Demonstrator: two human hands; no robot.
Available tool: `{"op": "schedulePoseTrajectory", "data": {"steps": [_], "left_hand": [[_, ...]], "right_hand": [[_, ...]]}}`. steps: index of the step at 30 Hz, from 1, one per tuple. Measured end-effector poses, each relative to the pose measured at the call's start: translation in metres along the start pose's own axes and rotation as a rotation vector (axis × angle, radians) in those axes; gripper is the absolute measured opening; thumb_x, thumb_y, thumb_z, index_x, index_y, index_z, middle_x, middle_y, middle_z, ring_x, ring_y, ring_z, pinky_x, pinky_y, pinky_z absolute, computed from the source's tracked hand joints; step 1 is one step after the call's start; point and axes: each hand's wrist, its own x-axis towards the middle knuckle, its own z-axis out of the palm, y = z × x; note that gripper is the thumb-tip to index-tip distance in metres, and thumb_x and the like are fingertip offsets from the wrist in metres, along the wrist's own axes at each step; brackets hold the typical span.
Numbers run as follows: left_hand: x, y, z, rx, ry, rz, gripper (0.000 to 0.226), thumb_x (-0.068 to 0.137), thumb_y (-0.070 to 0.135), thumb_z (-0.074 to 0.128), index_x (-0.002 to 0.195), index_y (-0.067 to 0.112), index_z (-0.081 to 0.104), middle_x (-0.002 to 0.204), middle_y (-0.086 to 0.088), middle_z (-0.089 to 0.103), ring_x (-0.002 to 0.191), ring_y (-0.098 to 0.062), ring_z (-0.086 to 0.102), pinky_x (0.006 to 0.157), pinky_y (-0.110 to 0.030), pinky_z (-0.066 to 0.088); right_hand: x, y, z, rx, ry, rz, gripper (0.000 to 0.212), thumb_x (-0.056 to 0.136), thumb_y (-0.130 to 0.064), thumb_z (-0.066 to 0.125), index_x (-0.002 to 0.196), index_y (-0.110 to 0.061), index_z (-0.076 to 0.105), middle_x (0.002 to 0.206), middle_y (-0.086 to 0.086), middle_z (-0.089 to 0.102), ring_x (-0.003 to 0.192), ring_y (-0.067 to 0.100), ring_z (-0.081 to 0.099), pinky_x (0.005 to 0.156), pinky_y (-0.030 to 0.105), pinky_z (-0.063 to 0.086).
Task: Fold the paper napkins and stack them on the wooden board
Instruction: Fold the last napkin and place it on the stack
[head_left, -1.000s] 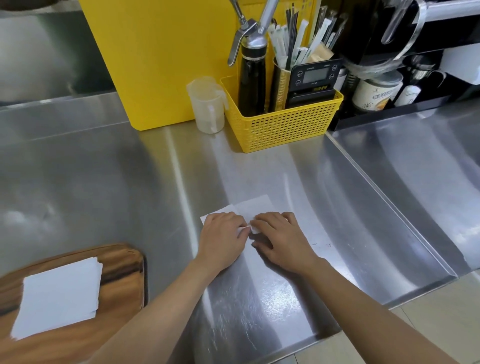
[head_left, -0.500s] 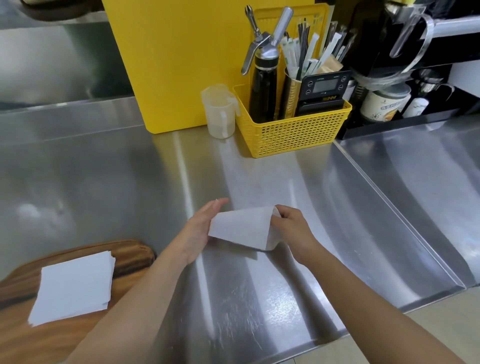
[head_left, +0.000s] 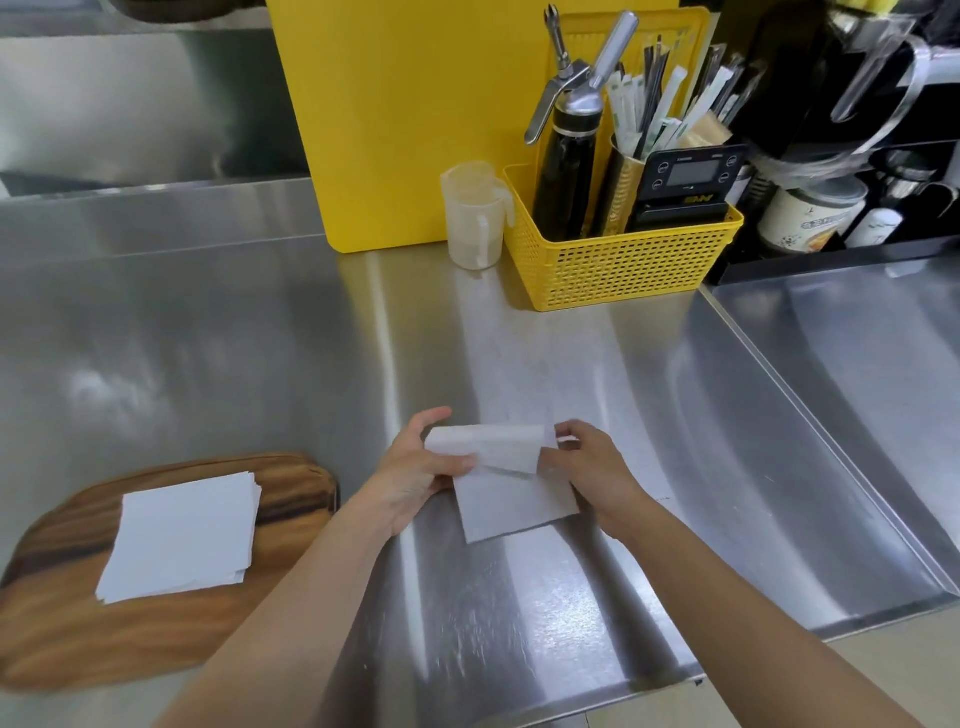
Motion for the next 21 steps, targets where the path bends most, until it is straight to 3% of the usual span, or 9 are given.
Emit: {"op": "schedulePoseTrajectory", "data": {"steps": [3, 6, 9, 14, 17, 21], "left_hand": [[-0.001, 0.003, 0.0, 0.152, 0.01, 0.068, 0.054, 0.072, -0.011, 0.067, 0.115, 0.019, 0.053, 0.109, -0.012, 0.058, 0.095, -0.027, 0.06, 0.075, -0.029, 0.056], [-0.002, 0.009, 0.003, 0.253, 0.019, 0.172, 0.053, 0.066, 0.0, 0.076, 0.11, 0.022, 0.055, 0.107, -0.008, 0.059, 0.098, -0.024, 0.058, 0.072, -0.02, 0.053], [-0.003, 0.022, 0.007, 0.291, -0.021, 0.289, 0.065, 0.057, 0.009, 0.075, 0.116, 0.019, 0.05, 0.106, -0.006, 0.059, 0.094, -0.014, 0.057, 0.071, -0.01, 0.049], [-0.008, 0.05, 0.003, 0.485, -0.213, 0.458, 0.074, 0.069, -0.013, 0.068, 0.13, 0.017, 0.041, 0.111, 0.006, 0.051, 0.095, 0.006, 0.053, 0.082, -0.007, 0.042], [-0.007, 0.041, 0.0, 0.766, -0.163, 0.551, 0.069, 0.076, -0.018, 0.056, 0.127, 0.027, 0.041, 0.115, 0.007, 0.049, 0.098, 0.007, 0.05, 0.084, -0.001, 0.033], [-0.002, 0.009, -0.011, 0.965, -0.057, 0.67, 0.052, 0.069, -0.006, 0.058, 0.11, 0.026, 0.058, 0.109, -0.006, 0.059, 0.099, -0.014, 0.055, 0.085, -0.024, 0.041]], "right_hand": [[0.001, -0.003, 0.002, -0.117, 0.007, -0.23, 0.05, 0.079, -0.002, 0.064, 0.121, -0.026, 0.051, 0.093, -0.001, 0.053, 0.082, 0.014, 0.051, 0.063, 0.013, 0.043], [0.007, -0.007, 0.003, -0.215, 0.004, -0.401, 0.044, 0.08, 0.007, 0.055, 0.11, -0.023, 0.064, 0.101, 0.0, 0.053, 0.091, 0.015, 0.05, 0.067, 0.001, 0.039], [0.014, -0.021, 0.003, -0.172, 0.065, -0.477, 0.046, 0.078, 0.013, 0.05, 0.093, -0.026, 0.07, 0.098, -0.003, 0.056, 0.095, 0.013, 0.052, 0.071, 0.009, 0.038], [0.014, -0.047, -0.005, 0.138, 0.005, -0.554, 0.04, 0.074, 0.02, 0.055, 0.1, -0.009, 0.065, 0.092, -0.001, 0.058, 0.078, -0.006, 0.059, 0.068, 0.008, 0.047], [0.012, -0.032, -0.007, 0.101, -0.067, -0.538, 0.037, 0.074, 0.02, 0.056, 0.099, -0.005, 0.066, 0.09, 0.002, 0.063, 0.077, -0.004, 0.061, 0.07, 0.009, 0.048], [0.013, 0.0, -0.008, -0.086, -0.164, -0.485, 0.035, 0.071, 0.024, 0.054, 0.093, 0.001, 0.069, 0.089, -0.001, 0.066, 0.08, -0.008, 0.061, 0.076, 0.006, 0.044]]}}
